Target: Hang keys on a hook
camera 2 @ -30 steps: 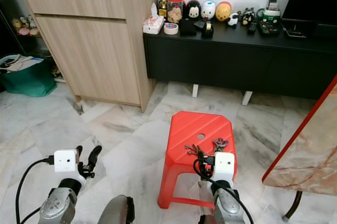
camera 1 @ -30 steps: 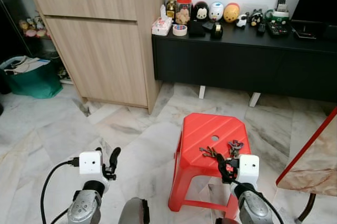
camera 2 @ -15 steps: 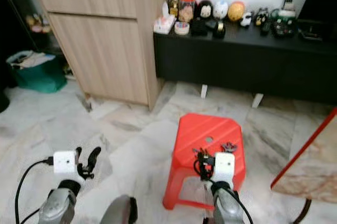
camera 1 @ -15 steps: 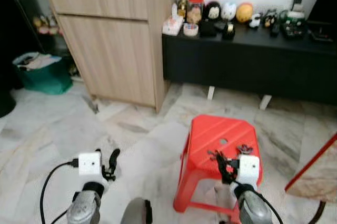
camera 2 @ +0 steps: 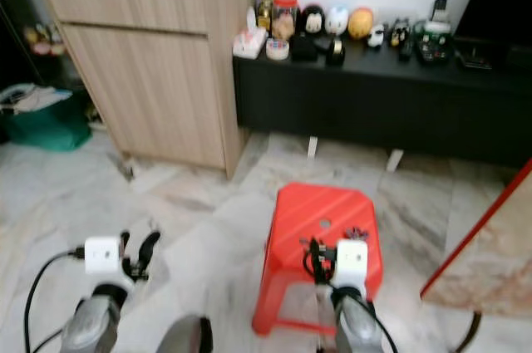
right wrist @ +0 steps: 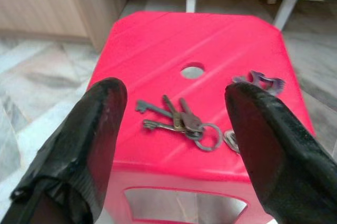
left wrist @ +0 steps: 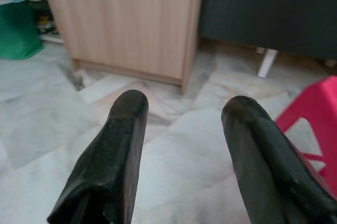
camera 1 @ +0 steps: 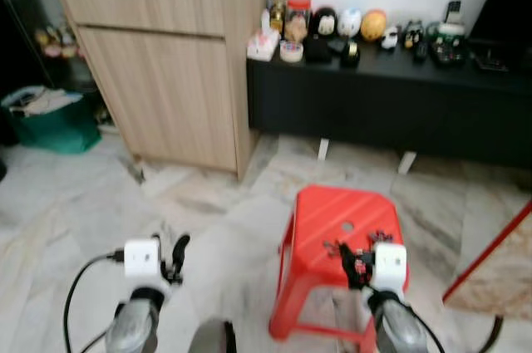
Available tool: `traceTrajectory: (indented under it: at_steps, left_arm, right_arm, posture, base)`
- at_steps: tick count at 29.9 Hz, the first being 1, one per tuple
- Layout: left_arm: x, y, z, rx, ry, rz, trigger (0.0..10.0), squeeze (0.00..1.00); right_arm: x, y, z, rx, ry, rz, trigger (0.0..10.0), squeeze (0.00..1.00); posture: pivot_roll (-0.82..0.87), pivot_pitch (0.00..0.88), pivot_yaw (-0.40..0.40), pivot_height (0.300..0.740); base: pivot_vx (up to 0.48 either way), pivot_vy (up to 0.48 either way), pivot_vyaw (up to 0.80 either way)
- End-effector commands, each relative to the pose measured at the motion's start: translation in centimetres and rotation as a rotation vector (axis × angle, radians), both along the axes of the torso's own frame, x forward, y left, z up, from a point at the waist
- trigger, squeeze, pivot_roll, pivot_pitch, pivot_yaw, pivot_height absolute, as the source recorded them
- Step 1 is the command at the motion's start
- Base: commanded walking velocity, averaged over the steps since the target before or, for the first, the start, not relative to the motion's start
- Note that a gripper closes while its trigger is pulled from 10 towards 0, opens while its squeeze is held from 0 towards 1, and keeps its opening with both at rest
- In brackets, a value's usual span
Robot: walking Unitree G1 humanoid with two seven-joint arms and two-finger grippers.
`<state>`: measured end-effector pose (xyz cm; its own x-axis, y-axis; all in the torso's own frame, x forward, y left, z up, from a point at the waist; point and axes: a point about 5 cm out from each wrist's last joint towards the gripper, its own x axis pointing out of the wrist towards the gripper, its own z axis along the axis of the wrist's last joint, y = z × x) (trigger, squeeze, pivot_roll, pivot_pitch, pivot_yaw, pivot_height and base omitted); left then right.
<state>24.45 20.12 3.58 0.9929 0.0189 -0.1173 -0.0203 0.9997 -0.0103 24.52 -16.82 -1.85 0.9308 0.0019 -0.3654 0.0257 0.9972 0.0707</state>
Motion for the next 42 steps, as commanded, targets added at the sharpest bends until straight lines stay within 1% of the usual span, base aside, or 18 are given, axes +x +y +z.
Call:
traceTrajectory:
  at_steps: [1,11,15,17,22,25,28,30,32,38,42]
  left_arm:
    - [-0.1,0.2,0.1,0.007,0.001,0.001,10.0,0.00]
    - [-0.1,0.0,0.2,0.007,-0.002,-0.011,10.0,0.00]
    - [-0.2,0.0,0.2,0.012,0.007,-0.011,10.0,0.00]
    - [-0.2,-0.1,0.2,0.008,0.010,-0.015,10.0,0.00]
    - [-0.3,0.0,0.0,0.008,0.019,-0.020,10.0,0.00]
    - [-0.4,0.0,-0.1,0.009,0.024,-0.021,10.0,0.00]
    - [-0.4,0.0,-0.1,0.008,0.029,-0.023,10.0,0.00]
    - [-0.4,0.0,-0.2,0.009,0.032,-0.023,10.0,0.00]
    - [-0.4,0.1,-0.2,0.010,0.036,-0.024,10.0,0.00]
    - [-0.5,0.1,-0.3,0.010,0.038,-0.023,10.0,0.00]
    - [-0.4,0.1,-0.3,0.009,0.037,-0.023,10.0,0.00]
  right_arm:
    - [0.5,0.4,0.4,0.005,-0.016,0.009,10.0,0.00]
    - [0.6,0.1,0.3,0.012,-0.009,-0.021,10.0,0.00]
    - [0.6,-0.5,0.2,0.006,0.009,-0.080,10.0,0.00]
    - [0.5,-1.1,0.0,-0.008,0.022,-0.130,10.0,0.00]
    - [0.3,-1.8,-0.3,-0.023,0.052,-0.179,10.0,0.00]
    - [0.0,-2.4,-0.8,-0.076,0.114,-0.202,10.0,0.00]
    - [-0.4,-2.9,-1.5,-0.094,0.186,-0.232,10.0,0.00]
    - [-0.4,-2.8,-1.6,-0.097,0.203,-0.223,10.0,0.00]
    - [-0.5,-2.5,-1.9,-0.101,0.233,-0.188,10.0,0.00]
    - [-0.7,-2.3,-2.3,-0.098,0.266,-0.171,10.0,0.00]
    - [0.2,-1.9,-1.9,-0.096,0.253,-0.101,10.0,0.00]
  posture:
    - [0.02,0.009,-0.005,0.618]
    - [0.03,0.010,-0.005,0.618]
    - [0.03,0.010,-0.004,0.618]
    - [0.03,0.011,-0.003,0.618]
    - [0.03,0.013,-0.001,0.618]
    - [0.03,0.012,-0.001,0.618]
    - [0.03,0.012,-0.002,0.618]
    - [0.03,0.012,-0.001,0.618]
    - [0.03,0.013,-0.001,0.618]
    - [0.03,0.013,0.000,0.618]
    - [0.03,0.013,0.000,0.618]
  base:
    - [0.281,0.000,0.00]
    - [0.283,0.000,0.00]
    - [0.205,0.000,0.00]
    - [0.000,0.000,0.00]
    - [0.000,0.000,0.00]
    - [0.000,0.000,0.00]
    - [0.000,0.000,0.00]
    - [0.000,0.000,0.00]
    - [0.000,0.000,0.00]
    - [0.000,0.000,0.00]
    - [0.000,0.000,0.00]
